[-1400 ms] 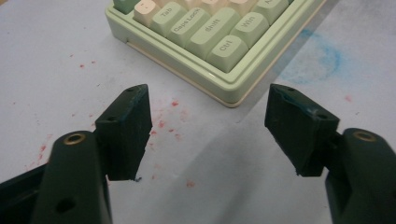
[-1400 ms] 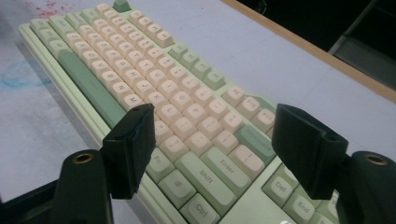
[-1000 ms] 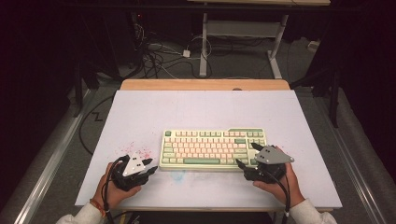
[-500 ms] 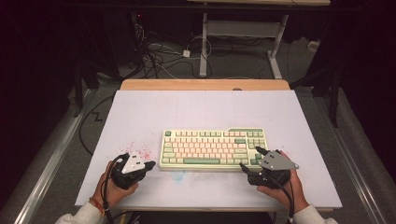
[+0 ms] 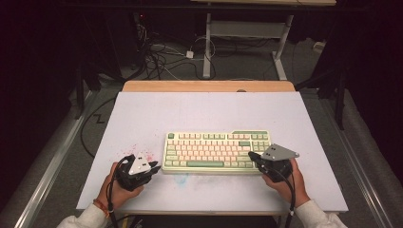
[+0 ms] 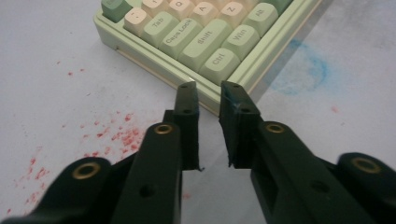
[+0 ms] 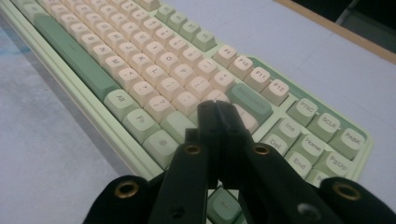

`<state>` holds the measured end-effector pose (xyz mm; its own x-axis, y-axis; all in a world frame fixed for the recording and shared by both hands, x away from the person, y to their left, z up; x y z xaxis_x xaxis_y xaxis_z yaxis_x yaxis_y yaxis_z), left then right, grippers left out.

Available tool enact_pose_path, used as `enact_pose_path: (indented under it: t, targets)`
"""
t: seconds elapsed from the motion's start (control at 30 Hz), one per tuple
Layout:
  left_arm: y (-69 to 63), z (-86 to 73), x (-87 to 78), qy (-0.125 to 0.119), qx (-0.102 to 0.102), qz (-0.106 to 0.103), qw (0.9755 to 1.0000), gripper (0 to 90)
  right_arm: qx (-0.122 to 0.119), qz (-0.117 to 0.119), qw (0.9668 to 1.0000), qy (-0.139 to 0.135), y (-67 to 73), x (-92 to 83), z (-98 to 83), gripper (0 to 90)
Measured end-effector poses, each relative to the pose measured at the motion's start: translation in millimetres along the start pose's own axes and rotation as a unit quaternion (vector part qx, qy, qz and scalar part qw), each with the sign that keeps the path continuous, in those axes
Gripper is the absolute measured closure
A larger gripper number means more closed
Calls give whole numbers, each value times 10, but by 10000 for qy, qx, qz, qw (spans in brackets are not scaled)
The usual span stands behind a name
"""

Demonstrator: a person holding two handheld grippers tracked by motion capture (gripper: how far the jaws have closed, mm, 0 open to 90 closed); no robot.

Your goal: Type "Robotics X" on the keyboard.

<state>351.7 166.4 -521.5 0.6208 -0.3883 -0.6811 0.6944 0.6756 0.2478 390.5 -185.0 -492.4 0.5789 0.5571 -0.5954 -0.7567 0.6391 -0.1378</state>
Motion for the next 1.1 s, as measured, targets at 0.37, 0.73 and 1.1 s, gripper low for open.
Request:
enact_pose_path:
  t: [0.37, 0.73, 1.1]
  targets:
    - [-6, 48, 33, -72, -38, 198, 9998, 416, 45, 137, 9988, 478, -16, 206, -88, 900]
    - [11, 204, 30, -94, -7, -122, 9999, 738, 45, 177, 9986, 492, -3, 212, -106, 900]
    - [15, 402, 185, 36, 195, -258, 9995, 877, 45, 163, 9986, 500, -2, 213, -107, 900]
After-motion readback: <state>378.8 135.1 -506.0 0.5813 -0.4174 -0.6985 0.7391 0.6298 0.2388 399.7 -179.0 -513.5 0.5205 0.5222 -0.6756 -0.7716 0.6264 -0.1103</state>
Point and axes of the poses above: each handheld gripper's, and its own axes: x roughly forward along the jaws, z roughly out of its top, y roughly to its left, the point moved 8 cm from there along x, roughly forward along the jaws, and after that the axes turned 7 degrees about z, right-handed, at the moved point
